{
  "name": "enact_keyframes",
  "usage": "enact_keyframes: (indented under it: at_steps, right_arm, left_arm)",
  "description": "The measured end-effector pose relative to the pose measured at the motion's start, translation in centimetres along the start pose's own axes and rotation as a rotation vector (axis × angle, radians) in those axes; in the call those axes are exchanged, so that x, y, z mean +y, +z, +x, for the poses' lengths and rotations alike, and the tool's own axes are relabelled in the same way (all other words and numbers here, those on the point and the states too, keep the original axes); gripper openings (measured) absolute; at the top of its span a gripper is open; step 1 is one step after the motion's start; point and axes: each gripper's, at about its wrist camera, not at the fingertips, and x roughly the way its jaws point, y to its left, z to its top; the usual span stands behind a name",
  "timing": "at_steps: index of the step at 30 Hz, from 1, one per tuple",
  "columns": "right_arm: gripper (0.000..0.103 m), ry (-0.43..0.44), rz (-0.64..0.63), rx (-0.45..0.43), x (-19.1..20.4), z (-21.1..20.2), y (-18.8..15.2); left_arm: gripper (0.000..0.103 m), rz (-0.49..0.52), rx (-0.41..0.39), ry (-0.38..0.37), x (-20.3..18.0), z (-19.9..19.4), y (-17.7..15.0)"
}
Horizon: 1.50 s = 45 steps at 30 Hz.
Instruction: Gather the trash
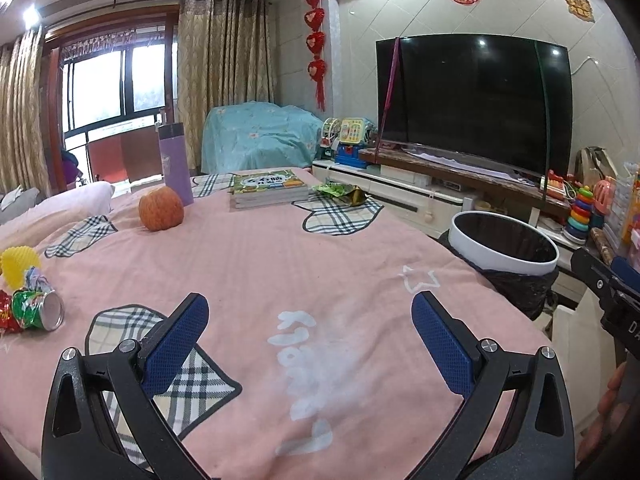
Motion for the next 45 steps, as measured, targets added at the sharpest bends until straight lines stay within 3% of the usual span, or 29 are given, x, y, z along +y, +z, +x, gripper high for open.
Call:
enact_keyframes:
  at_steps: [16,32,45]
  right_arm:
    - [0.103,-0.023,-0.002,0.019,-0.4,-0.1,-0.4]
    - [0.103,0.004,0.007,-0.032,-0.5,-1.1,-0.2]
    - [0.103,0.008,0.015,-0.025,-0.5,-1.1,-0.2]
  left_arm:
    - [0.103,-0.002,-0.012,0.0,-0.1,-0.7,-0.1]
    - [0.103,-0.003,-0.052,-0.004,-0.1,-1.8,-0.1]
    - [0.103,0.0,-0.052,0.0,-0.2,-2.0,-0.2]
